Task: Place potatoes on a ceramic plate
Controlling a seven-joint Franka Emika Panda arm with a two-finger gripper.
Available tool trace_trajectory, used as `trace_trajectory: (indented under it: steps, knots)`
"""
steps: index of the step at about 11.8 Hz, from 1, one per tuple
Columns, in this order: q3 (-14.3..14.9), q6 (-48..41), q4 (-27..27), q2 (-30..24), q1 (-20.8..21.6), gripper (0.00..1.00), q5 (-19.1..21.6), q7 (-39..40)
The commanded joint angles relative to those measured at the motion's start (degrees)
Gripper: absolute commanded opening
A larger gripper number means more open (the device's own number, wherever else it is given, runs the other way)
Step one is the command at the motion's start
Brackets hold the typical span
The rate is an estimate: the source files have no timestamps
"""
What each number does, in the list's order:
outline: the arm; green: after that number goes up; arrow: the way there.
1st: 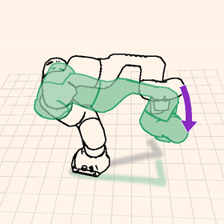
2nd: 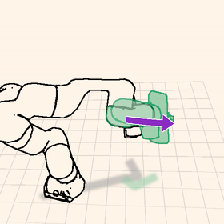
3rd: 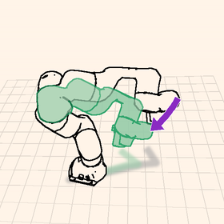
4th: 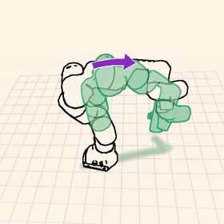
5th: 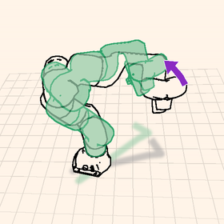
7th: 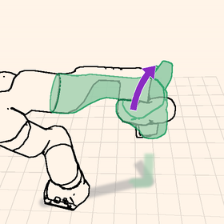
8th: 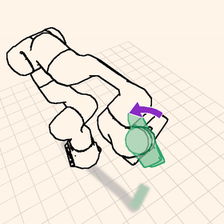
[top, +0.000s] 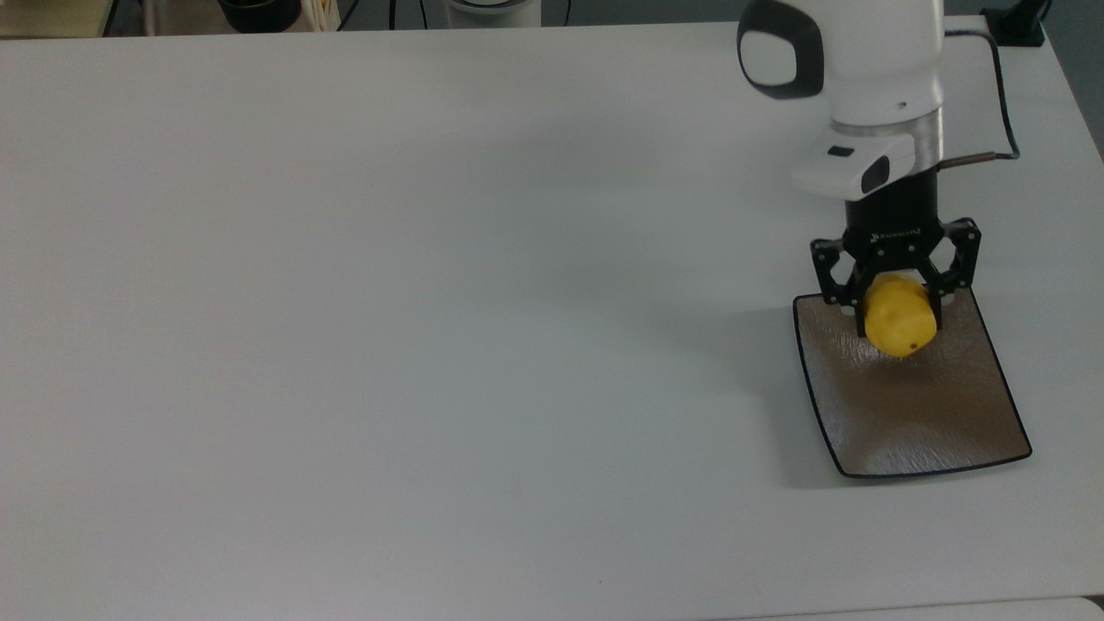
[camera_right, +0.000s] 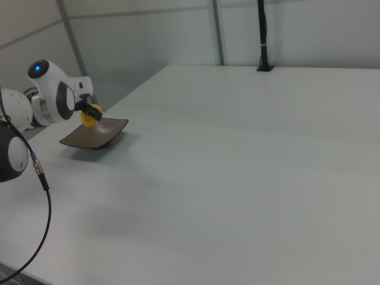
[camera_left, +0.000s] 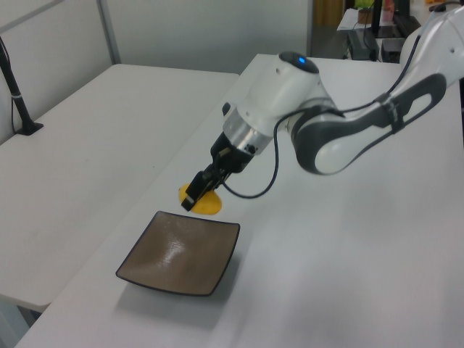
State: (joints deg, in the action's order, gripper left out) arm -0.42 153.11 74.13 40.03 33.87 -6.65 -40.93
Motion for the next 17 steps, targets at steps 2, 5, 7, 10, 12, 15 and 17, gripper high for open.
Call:
trace_trajectory:
  steps: [2,5,7,10,12,15,17]
  knots:
    - [0.95,7.72,-2.42,5.84,1.81,0.12,-0.91,-1.43]
    - [0.95,8.52,-2.5,7.52,1.9,0.46,-1.0,-1.34]
    - [1.03,8.52,-2.24,7.43,1.9,0.74,-1.08,-1.34]
    - [0.95,8.43,-1.98,7.26,1.46,1.0,-1.35,-1.34]
    - [0.95,7.99,-0.58,5.86,1.2,1.0,-1.35,-1.34]
    - [0.95,7.2,6.43,-1.67,-0.29,1.0,-1.43,-1.17]
    - [0.86,3.18,11.01,-7.22,-1.26,1.0,-1.35,-1.08]
